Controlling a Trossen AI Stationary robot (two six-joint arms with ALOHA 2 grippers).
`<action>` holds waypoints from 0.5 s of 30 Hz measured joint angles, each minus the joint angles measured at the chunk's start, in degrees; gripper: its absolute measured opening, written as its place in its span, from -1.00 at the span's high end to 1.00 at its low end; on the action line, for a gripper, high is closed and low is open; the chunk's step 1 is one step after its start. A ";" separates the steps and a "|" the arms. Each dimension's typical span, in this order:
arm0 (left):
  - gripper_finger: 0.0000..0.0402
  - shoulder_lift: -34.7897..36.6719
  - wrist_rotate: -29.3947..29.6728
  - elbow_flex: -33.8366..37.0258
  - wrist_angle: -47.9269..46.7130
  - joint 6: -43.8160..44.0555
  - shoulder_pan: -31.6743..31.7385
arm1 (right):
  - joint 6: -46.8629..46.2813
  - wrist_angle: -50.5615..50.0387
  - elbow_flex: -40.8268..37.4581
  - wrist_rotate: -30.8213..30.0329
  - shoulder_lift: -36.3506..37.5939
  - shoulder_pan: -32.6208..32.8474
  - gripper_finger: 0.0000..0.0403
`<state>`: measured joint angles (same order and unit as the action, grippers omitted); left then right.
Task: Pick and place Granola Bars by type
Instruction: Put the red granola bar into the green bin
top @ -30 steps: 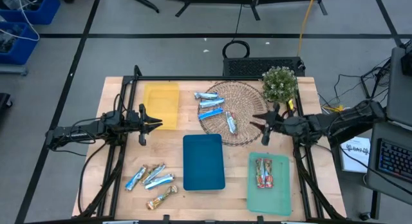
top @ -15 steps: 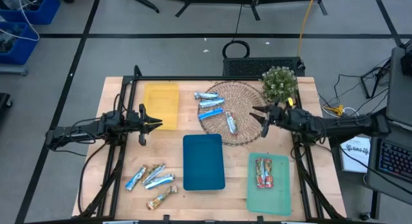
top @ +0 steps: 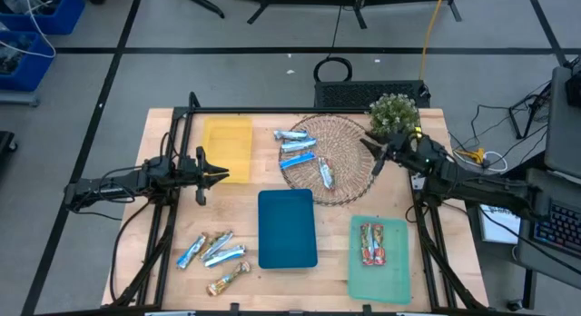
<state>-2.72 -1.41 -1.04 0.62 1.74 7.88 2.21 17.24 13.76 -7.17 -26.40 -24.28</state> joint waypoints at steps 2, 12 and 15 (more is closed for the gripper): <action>0.67 -0.02 0.00 0.00 0.00 0.01 0.02 | -0.17 -2.15 0.00 0.00 1.68 -0.14 0.45; 0.67 0.00 0.00 0.00 0.00 0.02 0.01 | -5.97 -8.08 0.00 2.23 3.76 1.82 0.45; 0.67 -0.01 0.00 0.00 0.00 0.01 0.02 | -9.64 -8.51 0.00 3.03 1.19 3.61 0.45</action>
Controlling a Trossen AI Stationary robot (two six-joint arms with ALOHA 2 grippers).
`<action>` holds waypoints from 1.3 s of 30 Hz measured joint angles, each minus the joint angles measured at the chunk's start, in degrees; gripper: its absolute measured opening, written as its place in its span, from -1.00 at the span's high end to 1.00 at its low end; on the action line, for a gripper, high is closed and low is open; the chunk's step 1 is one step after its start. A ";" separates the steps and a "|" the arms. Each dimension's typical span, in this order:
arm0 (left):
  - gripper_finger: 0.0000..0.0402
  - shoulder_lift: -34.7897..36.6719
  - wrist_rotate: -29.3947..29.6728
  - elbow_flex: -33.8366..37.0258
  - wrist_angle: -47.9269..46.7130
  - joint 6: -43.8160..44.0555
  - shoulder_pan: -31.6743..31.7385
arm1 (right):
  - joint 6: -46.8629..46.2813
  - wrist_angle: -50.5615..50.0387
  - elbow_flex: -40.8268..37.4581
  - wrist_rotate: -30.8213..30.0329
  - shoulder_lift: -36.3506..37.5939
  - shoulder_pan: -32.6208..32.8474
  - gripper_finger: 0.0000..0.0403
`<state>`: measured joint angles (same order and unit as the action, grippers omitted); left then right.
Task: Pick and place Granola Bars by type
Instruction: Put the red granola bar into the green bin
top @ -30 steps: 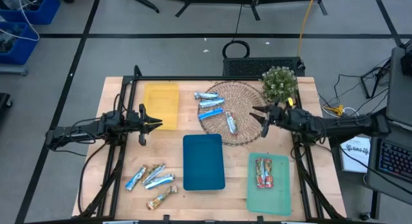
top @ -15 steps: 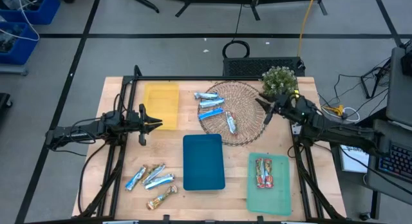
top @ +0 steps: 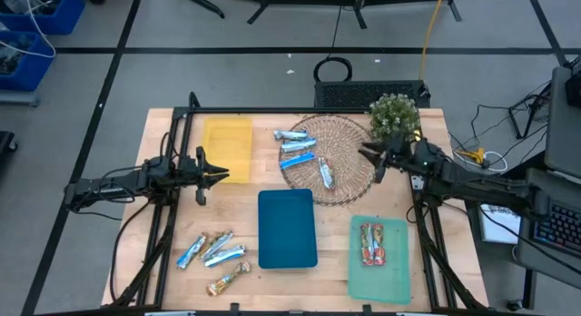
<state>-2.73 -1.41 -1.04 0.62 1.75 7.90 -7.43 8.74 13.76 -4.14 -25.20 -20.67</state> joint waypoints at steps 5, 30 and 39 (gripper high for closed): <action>0.67 -0.01 0.00 0.00 0.00 -0.01 0.00 | -6.84 4.73 0.02 1.24 -6.09 4.57 0.45; 0.67 0.00 0.00 0.00 0.00 -0.01 -0.01 | -0.80 -25.87 37.91 1.03 -42.80 11.97 0.83; 0.67 -0.01 0.00 0.00 0.00 0.01 -0.01 | 0.58 -34.71 45.33 1.16 -50.03 9.12 0.99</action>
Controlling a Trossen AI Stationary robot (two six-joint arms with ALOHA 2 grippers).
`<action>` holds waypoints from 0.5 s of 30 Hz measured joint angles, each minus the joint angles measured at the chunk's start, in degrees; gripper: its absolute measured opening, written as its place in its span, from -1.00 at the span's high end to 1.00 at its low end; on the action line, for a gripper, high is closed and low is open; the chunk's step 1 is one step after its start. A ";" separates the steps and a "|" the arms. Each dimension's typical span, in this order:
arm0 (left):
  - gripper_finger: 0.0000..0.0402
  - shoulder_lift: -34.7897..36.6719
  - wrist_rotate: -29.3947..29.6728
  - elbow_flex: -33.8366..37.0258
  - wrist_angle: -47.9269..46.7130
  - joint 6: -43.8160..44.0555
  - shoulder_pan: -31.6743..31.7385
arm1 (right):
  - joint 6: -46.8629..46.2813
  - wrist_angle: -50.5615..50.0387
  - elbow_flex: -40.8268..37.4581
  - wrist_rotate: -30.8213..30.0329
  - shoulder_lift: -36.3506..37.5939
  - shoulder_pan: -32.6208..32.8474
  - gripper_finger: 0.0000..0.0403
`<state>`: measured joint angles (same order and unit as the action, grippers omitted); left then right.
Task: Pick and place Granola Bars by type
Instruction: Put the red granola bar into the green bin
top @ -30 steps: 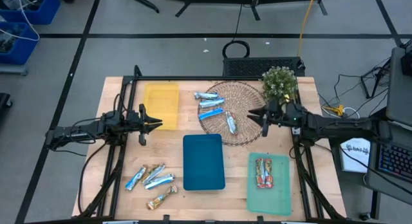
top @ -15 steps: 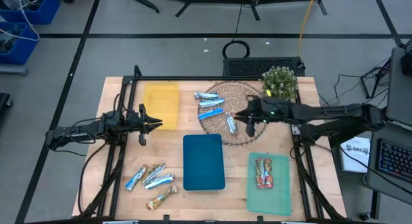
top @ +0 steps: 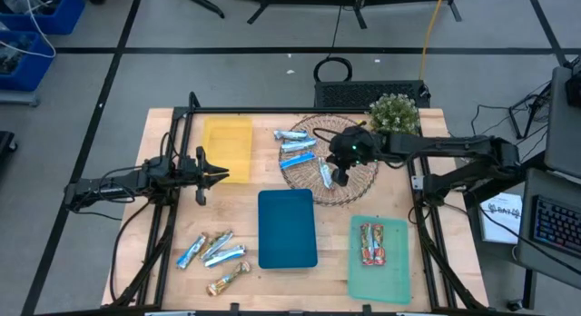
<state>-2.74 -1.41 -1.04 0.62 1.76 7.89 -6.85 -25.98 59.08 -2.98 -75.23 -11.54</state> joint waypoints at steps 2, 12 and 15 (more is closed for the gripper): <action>0.67 0.00 0.00 0.00 0.00 0.00 -0.01 | 0.04 -1.18 0.55 0.09 -1.22 -0.41 1.00; 0.67 0.01 0.00 0.00 0.00 -0.01 -0.01 | -1.14 -4.12 0.86 0.10 -8.32 -0.88 1.00; 0.67 0.00 0.00 0.00 -0.02 -0.01 -0.01 | -1.42 -4.20 0.86 0.08 -10.63 -0.88 1.00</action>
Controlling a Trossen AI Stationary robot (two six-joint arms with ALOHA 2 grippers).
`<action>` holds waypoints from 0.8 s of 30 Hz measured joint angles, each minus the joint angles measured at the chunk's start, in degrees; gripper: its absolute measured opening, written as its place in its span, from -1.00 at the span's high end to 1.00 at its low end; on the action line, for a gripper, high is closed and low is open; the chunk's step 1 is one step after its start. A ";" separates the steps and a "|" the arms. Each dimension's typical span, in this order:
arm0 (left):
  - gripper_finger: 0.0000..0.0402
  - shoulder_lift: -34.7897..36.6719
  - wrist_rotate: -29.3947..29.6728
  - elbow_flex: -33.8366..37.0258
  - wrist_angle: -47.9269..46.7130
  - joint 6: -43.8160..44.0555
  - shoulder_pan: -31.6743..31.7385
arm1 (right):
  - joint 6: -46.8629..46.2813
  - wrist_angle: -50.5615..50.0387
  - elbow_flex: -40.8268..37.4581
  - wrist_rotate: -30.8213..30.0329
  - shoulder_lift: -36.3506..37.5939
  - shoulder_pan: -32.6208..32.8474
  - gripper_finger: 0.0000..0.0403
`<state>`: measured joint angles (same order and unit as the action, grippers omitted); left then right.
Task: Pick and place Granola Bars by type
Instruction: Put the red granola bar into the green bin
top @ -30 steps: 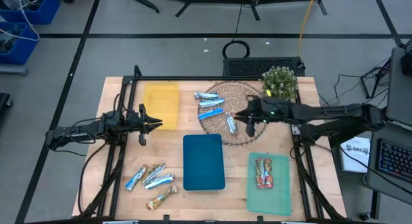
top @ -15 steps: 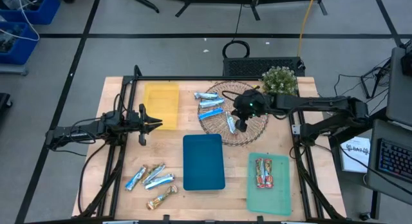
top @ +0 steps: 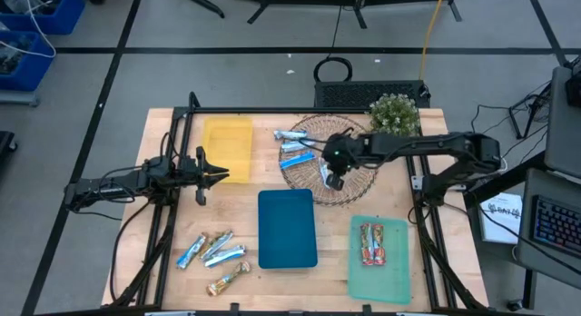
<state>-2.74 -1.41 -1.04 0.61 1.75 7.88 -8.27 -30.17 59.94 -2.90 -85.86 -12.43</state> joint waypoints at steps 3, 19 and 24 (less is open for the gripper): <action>0.67 0.00 0.00 0.00 0.02 0.00 0.00 | -0.02 -0.28 0.00 0.00 -1.92 0.00 1.00; 0.67 0.00 -0.02 0.00 0.02 -0.01 0.02 | -6.70 1.01 -6.72 3.20 -3.11 2.13 1.00; 0.67 0.02 0.00 -0.01 0.02 0.01 0.02 | -7.57 3.36 -7.87 3.13 -3.06 3.25 1.00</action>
<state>-2.72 -1.41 -1.05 0.62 1.75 7.90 -15.85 -26.82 52.08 0.23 -88.92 -9.17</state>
